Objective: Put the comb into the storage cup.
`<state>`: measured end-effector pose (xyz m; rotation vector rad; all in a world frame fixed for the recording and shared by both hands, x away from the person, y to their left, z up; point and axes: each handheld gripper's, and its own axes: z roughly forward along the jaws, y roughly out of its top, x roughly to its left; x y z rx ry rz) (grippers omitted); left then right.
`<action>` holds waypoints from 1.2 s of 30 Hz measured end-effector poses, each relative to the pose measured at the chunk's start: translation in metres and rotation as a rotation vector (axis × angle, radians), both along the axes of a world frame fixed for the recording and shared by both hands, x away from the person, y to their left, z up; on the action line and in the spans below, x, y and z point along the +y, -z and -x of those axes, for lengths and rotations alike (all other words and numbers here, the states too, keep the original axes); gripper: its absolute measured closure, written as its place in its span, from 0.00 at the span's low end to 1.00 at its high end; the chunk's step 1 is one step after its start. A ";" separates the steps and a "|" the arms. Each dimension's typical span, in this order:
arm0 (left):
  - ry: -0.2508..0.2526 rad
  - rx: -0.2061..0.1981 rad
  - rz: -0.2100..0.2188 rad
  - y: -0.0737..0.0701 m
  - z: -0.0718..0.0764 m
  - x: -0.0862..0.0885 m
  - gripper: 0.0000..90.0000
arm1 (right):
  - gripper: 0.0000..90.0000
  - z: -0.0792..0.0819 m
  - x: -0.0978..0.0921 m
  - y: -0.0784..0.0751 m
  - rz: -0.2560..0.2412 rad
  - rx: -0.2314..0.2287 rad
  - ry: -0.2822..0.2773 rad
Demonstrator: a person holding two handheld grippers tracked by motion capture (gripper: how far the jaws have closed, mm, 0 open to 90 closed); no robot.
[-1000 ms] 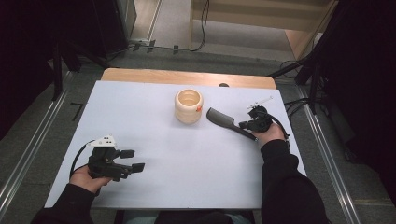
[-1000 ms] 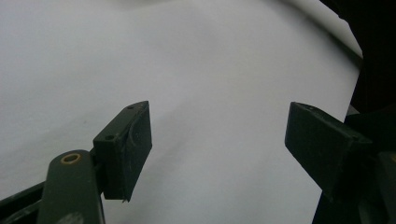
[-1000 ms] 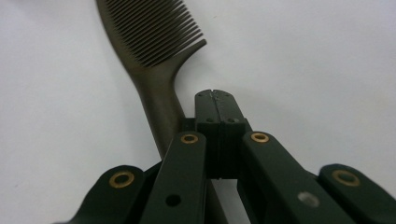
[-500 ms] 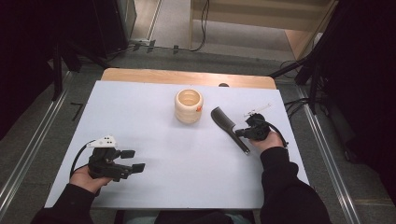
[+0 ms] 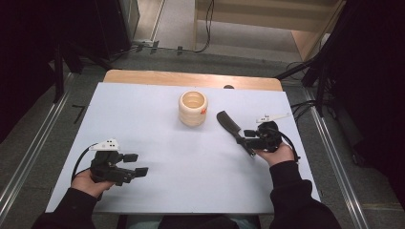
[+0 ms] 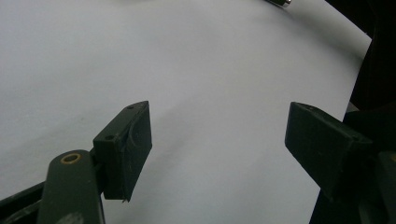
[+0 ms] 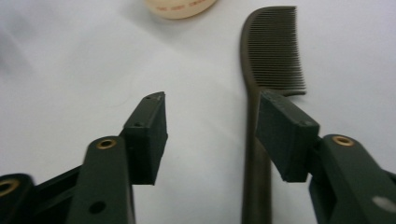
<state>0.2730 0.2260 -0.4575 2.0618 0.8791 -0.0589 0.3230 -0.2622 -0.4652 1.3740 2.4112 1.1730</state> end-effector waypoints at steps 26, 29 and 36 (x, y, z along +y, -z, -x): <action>-0.002 0.006 -0.004 0.001 0.000 0.000 0.26 | 0.32 0.066 0.008 0.007 -0.037 -0.001 -0.089; -0.002 0.007 -0.004 0.001 0.000 0.000 0.26 | 0.31 0.073 0.004 0.009 -0.035 -0.007 -0.105; -0.002 0.013 -0.007 0.001 0.000 -0.001 0.26 | 0.30 0.075 0.001 0.012 -0.021 -0.022 -0.109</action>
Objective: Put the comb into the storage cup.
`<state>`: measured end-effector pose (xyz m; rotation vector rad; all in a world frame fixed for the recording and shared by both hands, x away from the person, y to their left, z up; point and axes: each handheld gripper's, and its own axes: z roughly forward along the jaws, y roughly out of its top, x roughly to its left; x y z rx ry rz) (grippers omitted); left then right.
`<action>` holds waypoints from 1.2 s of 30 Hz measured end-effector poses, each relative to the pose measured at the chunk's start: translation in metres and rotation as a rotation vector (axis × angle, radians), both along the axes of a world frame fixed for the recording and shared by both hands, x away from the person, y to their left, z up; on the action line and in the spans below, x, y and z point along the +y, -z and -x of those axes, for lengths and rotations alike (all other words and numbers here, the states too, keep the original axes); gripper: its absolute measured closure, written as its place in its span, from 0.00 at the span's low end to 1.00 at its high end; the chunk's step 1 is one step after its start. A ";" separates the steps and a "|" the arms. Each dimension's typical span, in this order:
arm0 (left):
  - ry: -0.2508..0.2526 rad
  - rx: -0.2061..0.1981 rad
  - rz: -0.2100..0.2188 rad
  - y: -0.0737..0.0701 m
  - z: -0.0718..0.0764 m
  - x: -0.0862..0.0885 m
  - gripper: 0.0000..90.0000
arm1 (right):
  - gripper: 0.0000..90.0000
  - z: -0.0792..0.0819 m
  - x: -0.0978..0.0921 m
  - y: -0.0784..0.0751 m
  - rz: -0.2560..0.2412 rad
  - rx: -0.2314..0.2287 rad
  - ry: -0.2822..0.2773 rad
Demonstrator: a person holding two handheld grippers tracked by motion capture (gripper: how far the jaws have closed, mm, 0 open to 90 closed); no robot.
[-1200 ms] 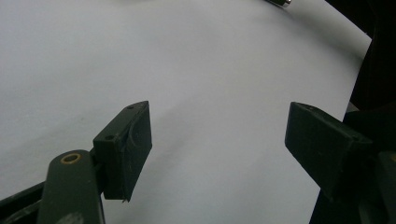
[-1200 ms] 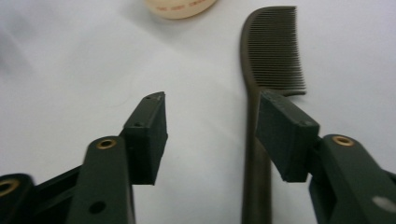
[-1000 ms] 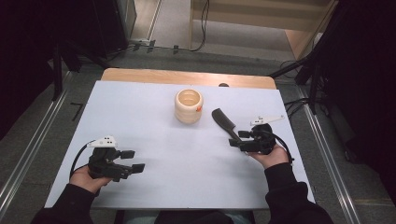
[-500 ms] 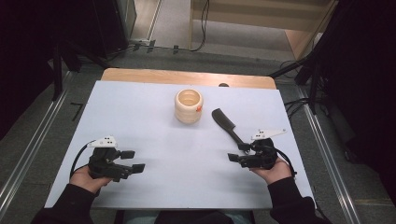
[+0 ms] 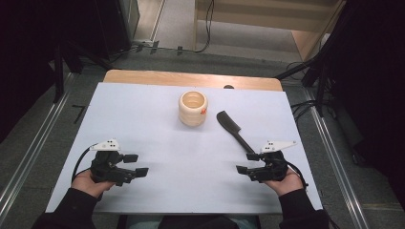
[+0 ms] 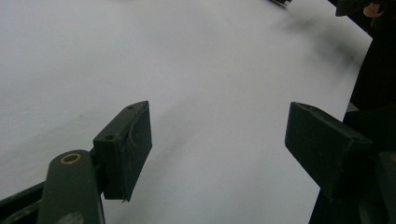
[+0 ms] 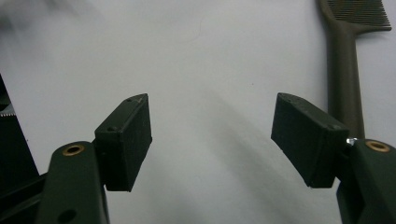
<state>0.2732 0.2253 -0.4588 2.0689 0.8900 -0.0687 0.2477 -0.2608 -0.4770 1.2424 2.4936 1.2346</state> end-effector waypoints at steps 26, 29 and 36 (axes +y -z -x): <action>-0.015 0.008 -0.010 0.002 -0.003 -0.001 0.26 | 0.26 -0.037 -0.020 -0.003 0.024 0.023 0.107; -0.014 0.008 -0.012 0.002 -0.004 -0.001 0.26 | 0.26 -0.045 -0.020 -0.002 0.036 0.039 0.133; -0.018 0.008 -0.009 0.002 -0.004 -0.001 0.26 | 0.26 -0.062 -0.020 0.000 0.072 0.047 0.168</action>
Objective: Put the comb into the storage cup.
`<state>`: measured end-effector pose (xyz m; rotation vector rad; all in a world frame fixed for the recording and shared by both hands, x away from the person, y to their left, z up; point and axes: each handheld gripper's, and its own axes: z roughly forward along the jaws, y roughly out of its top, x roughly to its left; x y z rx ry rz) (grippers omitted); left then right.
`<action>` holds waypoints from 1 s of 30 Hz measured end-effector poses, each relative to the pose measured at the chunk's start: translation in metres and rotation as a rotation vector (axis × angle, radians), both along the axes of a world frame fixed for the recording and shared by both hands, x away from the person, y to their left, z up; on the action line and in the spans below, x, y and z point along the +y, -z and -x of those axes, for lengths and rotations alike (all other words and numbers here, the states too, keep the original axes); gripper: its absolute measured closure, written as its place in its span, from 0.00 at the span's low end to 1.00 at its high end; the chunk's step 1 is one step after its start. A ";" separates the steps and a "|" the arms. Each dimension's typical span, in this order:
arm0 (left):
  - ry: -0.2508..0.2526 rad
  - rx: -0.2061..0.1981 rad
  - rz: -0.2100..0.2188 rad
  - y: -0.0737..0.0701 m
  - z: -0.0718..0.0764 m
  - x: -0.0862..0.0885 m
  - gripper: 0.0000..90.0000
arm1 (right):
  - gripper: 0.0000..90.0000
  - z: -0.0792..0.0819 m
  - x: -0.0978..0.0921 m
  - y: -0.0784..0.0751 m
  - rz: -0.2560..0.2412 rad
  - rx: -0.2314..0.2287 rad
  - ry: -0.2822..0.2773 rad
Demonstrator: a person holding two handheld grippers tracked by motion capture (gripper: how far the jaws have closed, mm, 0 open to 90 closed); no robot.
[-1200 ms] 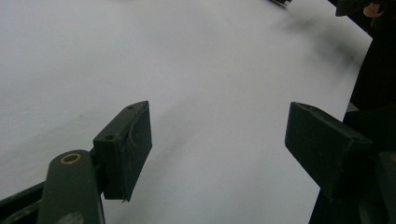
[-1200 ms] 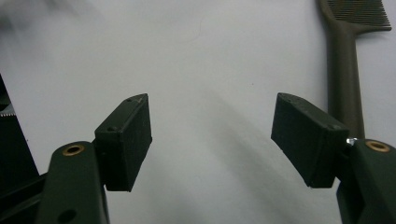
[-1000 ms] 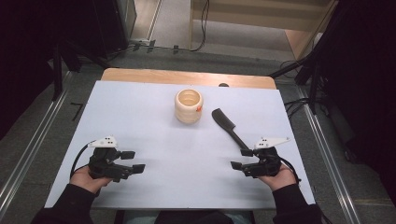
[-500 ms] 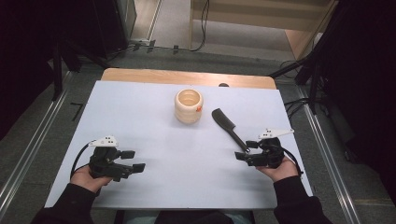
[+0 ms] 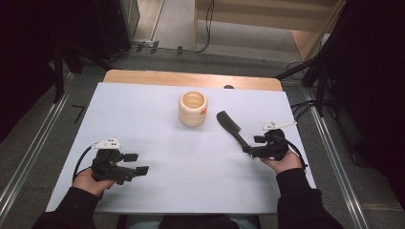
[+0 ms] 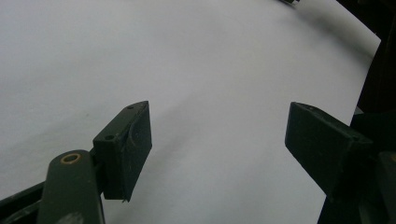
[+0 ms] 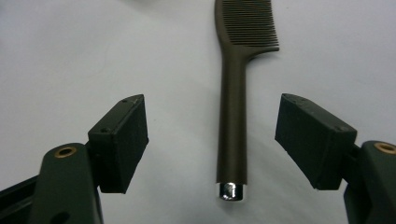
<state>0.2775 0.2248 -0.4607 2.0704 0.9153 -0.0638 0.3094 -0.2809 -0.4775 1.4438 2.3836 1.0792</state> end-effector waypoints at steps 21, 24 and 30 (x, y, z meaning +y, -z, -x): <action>-0.002 0.000 -0.003 0.000 0.000 0.000 0.26 | 0.46 -0.017 0.010 0.019 0.123 0.127 0.034; -0.003 0.001 -0.001 0.000 0.000 0.000 0.26 | 0.52 -0.017 0.011 0.022 0.141 0.131 0.028; -0.002 0.002 -0.006 0.000 0.000 -0.001 0.26 | 0.71 -0.015 0.015 0.022 0.180 0.115 0.037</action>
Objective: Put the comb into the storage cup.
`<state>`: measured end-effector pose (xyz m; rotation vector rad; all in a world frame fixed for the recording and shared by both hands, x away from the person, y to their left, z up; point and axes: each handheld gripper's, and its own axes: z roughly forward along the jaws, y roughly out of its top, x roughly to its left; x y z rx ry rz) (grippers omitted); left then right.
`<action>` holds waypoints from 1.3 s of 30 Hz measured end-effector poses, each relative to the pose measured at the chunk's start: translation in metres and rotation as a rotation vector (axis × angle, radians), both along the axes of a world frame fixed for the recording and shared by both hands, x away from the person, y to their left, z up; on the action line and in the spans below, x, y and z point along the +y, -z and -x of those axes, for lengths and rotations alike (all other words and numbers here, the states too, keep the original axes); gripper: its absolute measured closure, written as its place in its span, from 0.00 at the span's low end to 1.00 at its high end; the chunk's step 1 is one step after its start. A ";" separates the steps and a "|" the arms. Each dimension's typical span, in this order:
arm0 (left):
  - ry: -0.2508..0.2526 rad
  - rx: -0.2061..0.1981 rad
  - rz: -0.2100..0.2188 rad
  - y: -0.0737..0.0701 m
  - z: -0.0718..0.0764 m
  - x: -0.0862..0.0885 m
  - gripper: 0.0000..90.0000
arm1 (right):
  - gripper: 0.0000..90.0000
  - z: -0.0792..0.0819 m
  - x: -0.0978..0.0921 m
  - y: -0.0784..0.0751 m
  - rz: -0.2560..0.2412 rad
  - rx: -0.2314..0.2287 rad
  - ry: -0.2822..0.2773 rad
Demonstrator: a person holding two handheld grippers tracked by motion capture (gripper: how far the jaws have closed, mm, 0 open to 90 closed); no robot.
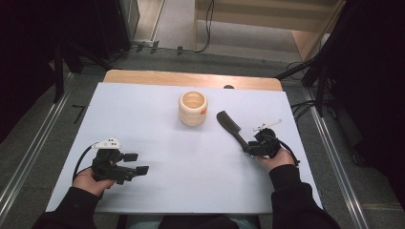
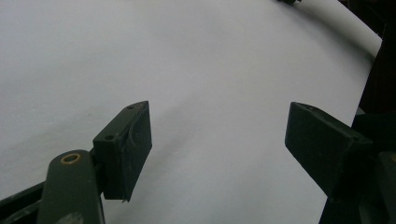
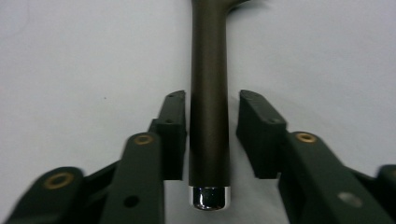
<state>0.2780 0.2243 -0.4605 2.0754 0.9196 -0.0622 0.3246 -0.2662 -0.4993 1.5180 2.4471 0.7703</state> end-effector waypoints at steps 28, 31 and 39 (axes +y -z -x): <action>-0.025 0.030 0.013 0.001 -0.008 -0.003 0.26 | 0.78 -0.002 -0.005 -0.011 -0.052 0.023 0.040; -0.028 0.037 0.009 0.001 -0.009 -0.003 0.26 | 0.78 0.001 -0.007 -0.019 -0.081 0.005 0.048; -0.060 0.073 0.029 0.000 -0.014 -0.002 0.26 | 0.78 0.011 -0.008 -0.043 -0.140 -0.071 0.050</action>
